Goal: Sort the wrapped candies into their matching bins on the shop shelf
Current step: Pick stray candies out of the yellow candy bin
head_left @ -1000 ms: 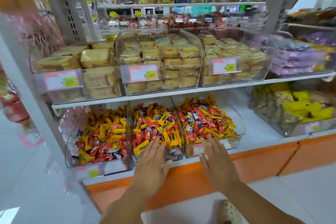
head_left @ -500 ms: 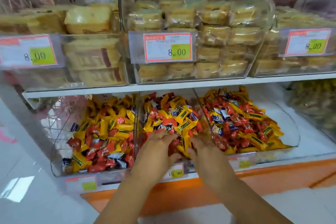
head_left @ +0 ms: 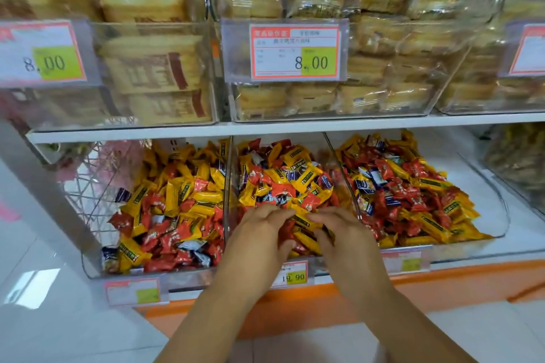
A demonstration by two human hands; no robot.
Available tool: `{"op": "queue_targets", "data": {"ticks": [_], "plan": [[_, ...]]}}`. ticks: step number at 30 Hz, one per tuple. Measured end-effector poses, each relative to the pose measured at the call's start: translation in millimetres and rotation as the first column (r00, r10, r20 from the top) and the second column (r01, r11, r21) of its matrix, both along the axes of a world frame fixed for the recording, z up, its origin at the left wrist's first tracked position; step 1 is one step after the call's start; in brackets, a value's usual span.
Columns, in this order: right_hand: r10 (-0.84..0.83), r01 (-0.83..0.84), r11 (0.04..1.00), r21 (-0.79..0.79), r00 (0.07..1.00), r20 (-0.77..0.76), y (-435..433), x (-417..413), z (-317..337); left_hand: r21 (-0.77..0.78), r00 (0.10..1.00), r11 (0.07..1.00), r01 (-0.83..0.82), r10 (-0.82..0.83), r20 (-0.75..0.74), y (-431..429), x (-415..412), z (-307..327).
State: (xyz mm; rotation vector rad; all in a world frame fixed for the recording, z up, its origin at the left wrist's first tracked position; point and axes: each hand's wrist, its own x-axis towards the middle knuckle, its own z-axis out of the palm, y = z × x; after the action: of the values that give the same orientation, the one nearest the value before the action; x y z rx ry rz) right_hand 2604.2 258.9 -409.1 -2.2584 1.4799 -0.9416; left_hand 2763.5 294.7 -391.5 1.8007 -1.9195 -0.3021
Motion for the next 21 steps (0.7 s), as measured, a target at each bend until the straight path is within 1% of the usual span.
{"op": "queue_targets", "data": {"ticks": [4, 6, 9, 12, 14, 16, 18, 21], "plan": [[0.01, -0.007, 0.994, -0.107, 1.0, 0.03, 3.1, -5.4, -3.5, 0.029, 1.0, 0.999, 0.019, -0.018, -0.012, -2.2, -5.2, 3.0], [0.008, -0.001, 0.99, -0.143, 0.999, 0.047, 3.3, -10.0, -3.3, 0.002, 0.998, 1.0, 0.014, -0.014, -0.057, -4.6, -8.8, 4.4], [0.026, -0.004, 0.976, -0.216, 0.994, 0.102, 5.2, -16.8, 2.1, -0.117, 0.989, 0.993, -0.025, 0.008, -0.145, -8.0, -14.7, 7.3], [0.034, 0.023, 0.961, -0.275, 0.979, 0.203, 8.5, -24.9, 11.4, -0.213, 0.962, 0.976, -0.049, -0.011, -0.273, -9.6, -21.9, 13.3], [0.022, 0.056, 0.958, -0.28, 0.963, 0.268, 8.6, -34.6, 20.0, -0.232, 0.923, 0.971, -0.047, -0.046, -0.382, -10.9, -31.0, 17.8], [-0.016, 0.099, 0.954, -0.282, 0.959, 0.283, 4.7, -44.9, 27.0, -0.208, 0.886, 0.978, -0.022, -0.078, -0.458, -13.3, -40.1, 20.6], [-0.075, 0.16, 0.94, -0.301, 0.958, 0.276, -3.2, -57.4, 31.9, -0.169, 0.885, 0.986, 0.01, -0.087, -0.457, -18.5, -48.1, 21.2], [-0.158, 0.245, 0.921, -0.303, 0.945, 0.286, -15.0, -76.2, 36.8, -0.148, 0.913, 0.989, 0.028, -0.086, -0.398, -25.6, -54.2, 21.4]]}}
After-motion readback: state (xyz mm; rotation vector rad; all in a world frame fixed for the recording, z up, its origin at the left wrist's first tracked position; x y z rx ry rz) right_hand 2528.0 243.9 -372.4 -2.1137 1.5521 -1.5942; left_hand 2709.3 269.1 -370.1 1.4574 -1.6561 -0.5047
